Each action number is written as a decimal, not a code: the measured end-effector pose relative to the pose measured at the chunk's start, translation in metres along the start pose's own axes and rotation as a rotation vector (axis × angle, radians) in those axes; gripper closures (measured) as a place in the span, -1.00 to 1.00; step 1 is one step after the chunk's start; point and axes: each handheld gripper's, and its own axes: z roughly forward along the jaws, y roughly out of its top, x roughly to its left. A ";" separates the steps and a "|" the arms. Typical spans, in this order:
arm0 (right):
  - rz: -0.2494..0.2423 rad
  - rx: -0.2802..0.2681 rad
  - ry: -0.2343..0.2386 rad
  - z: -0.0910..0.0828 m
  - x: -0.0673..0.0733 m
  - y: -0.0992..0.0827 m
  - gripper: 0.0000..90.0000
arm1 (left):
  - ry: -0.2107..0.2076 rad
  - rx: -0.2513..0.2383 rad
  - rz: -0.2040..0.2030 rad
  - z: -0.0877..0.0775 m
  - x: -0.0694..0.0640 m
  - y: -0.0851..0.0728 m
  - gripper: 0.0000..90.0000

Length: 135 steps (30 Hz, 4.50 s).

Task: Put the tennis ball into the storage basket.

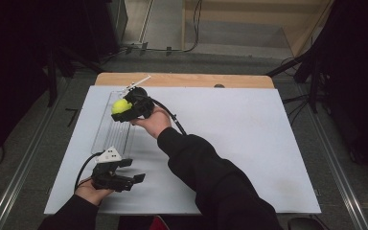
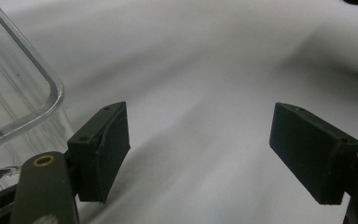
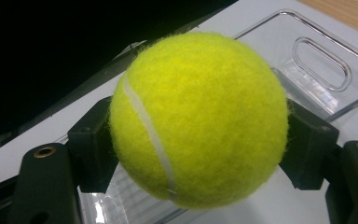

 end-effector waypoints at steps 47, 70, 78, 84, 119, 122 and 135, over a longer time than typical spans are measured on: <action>-0.048 0.121 -0.030 0.052 0.013 -0.006 -0.66 | -0.002 -0.007 -0.006 -0.002 0.000 -0.001 -0.55; 0.009 0.101 0.009 0.002 -0.007 -0.013 -0.67 | 0.009 -0.009 -0.028 -0.003 0.002 -0.004 -0.55; 0.019 0.083 0.019 -0.012 -0.014 -0.023 -0.67 | 0.010 -0.004 -0.023 -0.003 0.003 -0.004 -0.55; 0.021 0.092 0.020 -0.019 -0.015 -0.032 -0.67 | 0.014 -0.011 -0.022 -0.004 0.002 -0.005 -0.55; -0.004 0.127 0.018 -0.059 -0.021 -0.072 -0.66 | 0.017 -0.023 -0.016 -0.004 0.000 -0.004 -0.55; -0.001 0.124 0.016 -0.063 -0.022 -0.076 -0.66 | 0.018 -0.021 -0.014 -0.004 0.000 -0.004 -0.55; 0.015 0.119 0.013 -0.081 -0.031 -0.096 -0.65 | 0.020 -0.016 -0.020 -0.003 -0.001 -0.004 -0.55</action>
